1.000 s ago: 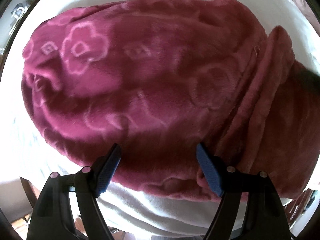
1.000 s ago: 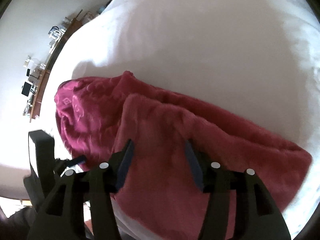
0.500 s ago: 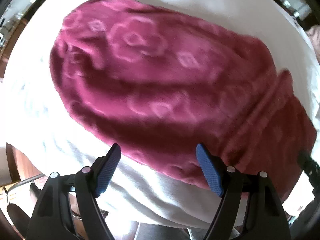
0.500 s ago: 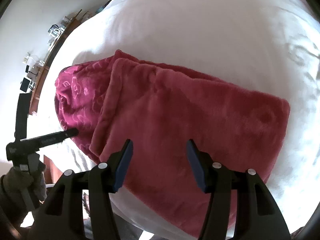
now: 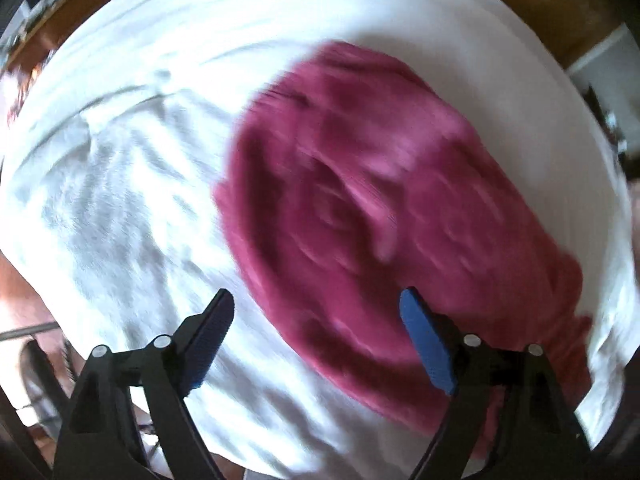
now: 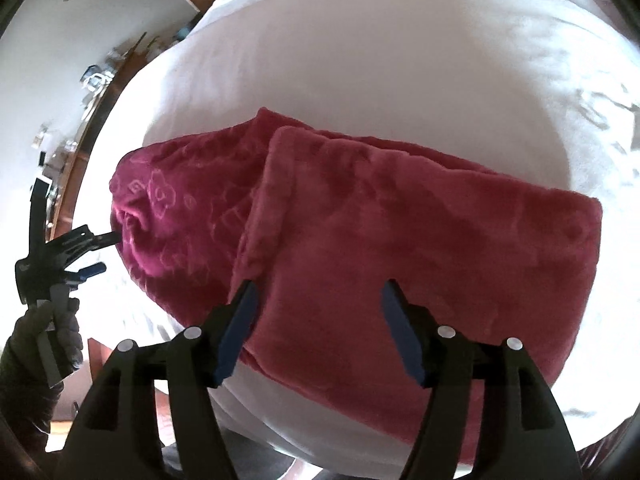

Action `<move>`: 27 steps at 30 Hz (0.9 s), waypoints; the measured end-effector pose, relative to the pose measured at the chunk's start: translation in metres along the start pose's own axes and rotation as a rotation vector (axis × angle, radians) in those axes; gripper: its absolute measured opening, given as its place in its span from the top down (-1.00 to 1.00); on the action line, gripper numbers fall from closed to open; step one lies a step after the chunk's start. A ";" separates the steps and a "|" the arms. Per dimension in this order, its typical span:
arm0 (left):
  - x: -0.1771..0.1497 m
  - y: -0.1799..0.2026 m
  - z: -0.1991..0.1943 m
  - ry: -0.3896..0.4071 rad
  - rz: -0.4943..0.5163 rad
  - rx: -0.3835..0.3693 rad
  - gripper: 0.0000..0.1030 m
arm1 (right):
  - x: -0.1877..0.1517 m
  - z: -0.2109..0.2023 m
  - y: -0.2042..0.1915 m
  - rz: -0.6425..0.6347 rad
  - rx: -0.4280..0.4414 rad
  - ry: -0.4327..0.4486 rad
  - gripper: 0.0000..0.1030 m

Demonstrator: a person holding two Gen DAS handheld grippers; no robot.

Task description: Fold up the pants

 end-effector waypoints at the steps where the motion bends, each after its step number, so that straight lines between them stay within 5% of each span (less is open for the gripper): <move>1: 0.009 -0.017 0.005 -0.002 -0.032 -0.010 -0.65 | 0.000 0.002 -0.004 0.017 0.005 -0.002 -0.33; 10: 0.052 -0.099 0.060 -0.069 -0.111 -0.122 -0.81 | -0.012 0.023 -0.040 0.064 -0.050 -0.037 -0.44; 20: 0.103 -0.120 0.121 -0.155 -0.150 -0.272 -0.90 | -0.022 0.033 -0.061 0.078 -0.107 -0.068 -0.44; 27: 0.130 -0.139 0.151 -0.183 -0.180 -0.299 -0.90 | -0.029 0.033 -0.067 0.078 -0.135 -0.082 -0.44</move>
Point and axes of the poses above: each gripper's, at about its wrist camera, not at the fingertips, and z roughly the way its jaws point, y to its right, x to its top, the point moved 4 cm from there along z, roughly the way its jaws point, and after that the axes turned 6 degrees about y, right-handed, at the moved point
